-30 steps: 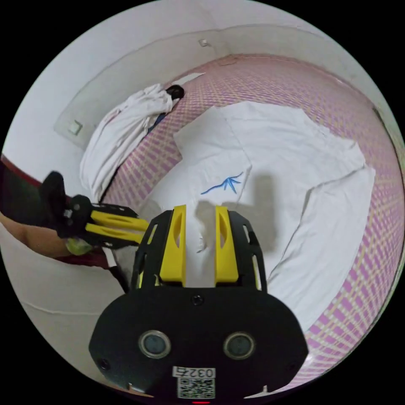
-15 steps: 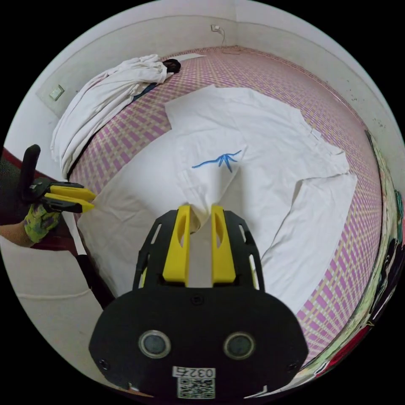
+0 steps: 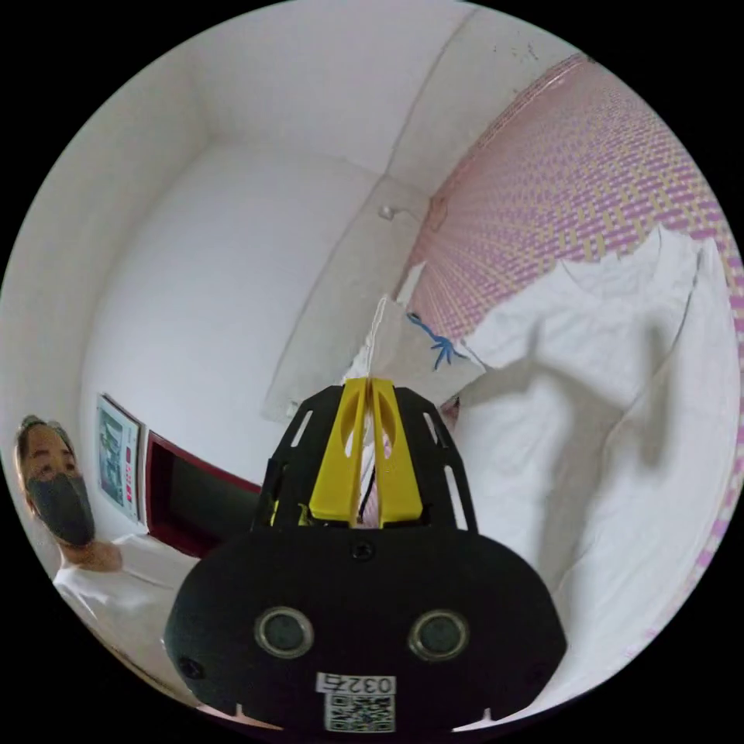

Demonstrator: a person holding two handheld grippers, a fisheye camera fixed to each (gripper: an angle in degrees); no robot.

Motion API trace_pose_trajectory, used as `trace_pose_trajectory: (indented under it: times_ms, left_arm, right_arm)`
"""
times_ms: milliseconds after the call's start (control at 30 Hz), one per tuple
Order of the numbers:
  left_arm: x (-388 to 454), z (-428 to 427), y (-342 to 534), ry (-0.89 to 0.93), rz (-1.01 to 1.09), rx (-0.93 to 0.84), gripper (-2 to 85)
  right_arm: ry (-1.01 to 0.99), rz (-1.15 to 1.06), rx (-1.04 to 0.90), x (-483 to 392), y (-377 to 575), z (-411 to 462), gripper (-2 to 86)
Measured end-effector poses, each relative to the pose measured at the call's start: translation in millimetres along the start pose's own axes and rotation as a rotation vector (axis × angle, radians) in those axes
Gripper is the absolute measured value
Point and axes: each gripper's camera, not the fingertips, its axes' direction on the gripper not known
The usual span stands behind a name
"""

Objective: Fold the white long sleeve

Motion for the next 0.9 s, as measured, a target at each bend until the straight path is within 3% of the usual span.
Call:
trace_pose_trajectory:
  times_ms: [200,433,667,900]
  left_arm:
    - [41,-17,-25,0.001,0.071,0.02,-0.9]
    - [135,16,-39,-0.126,0.334,-0.153,-0.9]
    - [135,93,-44,-0.17,0.326,-0.32,-1.0]
    - [125,78,-52,-0.107,0.323,-0.32,-1.0]
  right_arm:
    - [0.091,-0.146,-0.008,-45,-102,-51,-1.0]
    - [0.209,-0.349,0.18,-109,-136,-176,-0.9]
    - [0.311,-0.103,0.274,-5,-121,-259,-0.9]
    - [0.289,-0.132,0.353,-8,-118,-290,-0.9]
